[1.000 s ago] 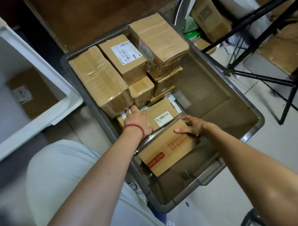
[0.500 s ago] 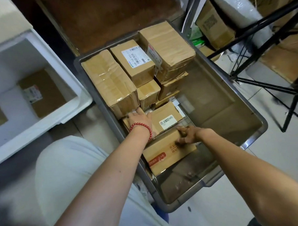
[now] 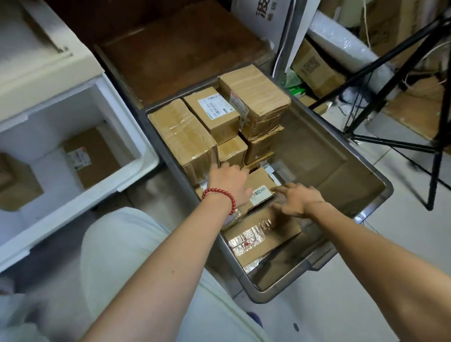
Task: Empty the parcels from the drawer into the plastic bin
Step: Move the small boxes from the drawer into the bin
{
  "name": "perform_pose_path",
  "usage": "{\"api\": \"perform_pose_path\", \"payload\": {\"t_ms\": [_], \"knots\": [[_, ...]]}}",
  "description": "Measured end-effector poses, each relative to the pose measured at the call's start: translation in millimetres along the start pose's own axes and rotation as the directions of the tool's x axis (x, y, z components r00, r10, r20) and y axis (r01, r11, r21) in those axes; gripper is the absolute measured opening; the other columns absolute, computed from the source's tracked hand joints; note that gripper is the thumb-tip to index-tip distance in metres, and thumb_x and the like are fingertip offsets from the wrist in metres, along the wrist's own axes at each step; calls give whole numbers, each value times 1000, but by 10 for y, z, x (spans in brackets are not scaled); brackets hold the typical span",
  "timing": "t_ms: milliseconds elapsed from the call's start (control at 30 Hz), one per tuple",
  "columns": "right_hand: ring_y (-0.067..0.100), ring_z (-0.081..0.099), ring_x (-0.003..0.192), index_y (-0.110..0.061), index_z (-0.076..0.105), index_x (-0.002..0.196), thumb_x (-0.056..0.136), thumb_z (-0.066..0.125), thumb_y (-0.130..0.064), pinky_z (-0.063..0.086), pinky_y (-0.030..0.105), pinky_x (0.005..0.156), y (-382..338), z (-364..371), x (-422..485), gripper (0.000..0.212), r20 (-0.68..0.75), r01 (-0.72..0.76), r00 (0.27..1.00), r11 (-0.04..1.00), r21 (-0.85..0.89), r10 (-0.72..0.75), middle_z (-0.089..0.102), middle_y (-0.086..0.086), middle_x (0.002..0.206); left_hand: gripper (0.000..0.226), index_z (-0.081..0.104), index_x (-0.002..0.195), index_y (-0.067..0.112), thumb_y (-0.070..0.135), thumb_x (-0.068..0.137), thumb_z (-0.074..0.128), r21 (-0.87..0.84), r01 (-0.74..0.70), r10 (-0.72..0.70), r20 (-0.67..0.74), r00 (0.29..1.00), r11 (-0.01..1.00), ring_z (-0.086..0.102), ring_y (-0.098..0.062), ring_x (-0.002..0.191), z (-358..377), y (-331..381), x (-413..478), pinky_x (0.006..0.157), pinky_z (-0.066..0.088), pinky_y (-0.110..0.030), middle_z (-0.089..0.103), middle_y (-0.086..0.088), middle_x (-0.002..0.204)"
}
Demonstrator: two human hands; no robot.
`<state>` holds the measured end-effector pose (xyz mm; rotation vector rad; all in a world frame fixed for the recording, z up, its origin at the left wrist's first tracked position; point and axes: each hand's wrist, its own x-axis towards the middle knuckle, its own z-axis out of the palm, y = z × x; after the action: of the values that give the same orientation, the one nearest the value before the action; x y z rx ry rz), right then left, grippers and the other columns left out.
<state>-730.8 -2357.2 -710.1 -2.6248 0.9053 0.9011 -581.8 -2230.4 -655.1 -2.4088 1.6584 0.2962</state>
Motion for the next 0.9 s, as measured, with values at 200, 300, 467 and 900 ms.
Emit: {"api": "perform_pose_path", "payload": {"t_ms": [200, 300, 467, 900], "knots": [[24, 42, 131, -35, 39, 142, 92, 37, -65, 36, 41, 102, -138, -437, -366, 58, -423, 68, 905, 997, 35, -47, 46, 1, 143, 43, 54, 122, 21, 50, 93, 42, -73, 108, -117, -130, 985, 992, 55, -23, 109, -228, -361, -301, 88, 40, -39, 63, -4, 115], [23, 43, 131, -34, 42, 141, 91, 39, -64, 36, 40, 102, -402, -673, -495, 58, -522, 123, 848, 992, 25, -92, 48, 0, 142, 41, 57, 121, 22, 49, 93, 42, -83, 210, -221, -173, 960, 974, 55, -24, 108, -357, -635, -569, 89, 39, -38, 64, -4, 112], [25, 45, 130, -34, 45, 139, 90, 39, -67, 36, 45, 104, -1030, -1086, -672, 59, -601, 242, 772, 970, -19, -204, 48, 0, 143, 42, 54, 125, 26, 51, 93, 43, -186, 362, -401, -267, 876, 914, 52, -24, 115, -473, -1049, -1225, 92, 39, -40, 62, -1, 119], [26, 45, 129, -27, 42, 141, 90, 43, -66, 43, 43, 98, -3125, -1390, -1117, 65, -587, 568, 637, 819, -82, -500, 42, 5, 145, 44, 50, 128, 26, 50, 91, 47, -361, 680, -769, -279, 574, 638, 52, -26, 118, -346, -2175, -3077, 90, 40, -38, 58, -2, 128]]}}
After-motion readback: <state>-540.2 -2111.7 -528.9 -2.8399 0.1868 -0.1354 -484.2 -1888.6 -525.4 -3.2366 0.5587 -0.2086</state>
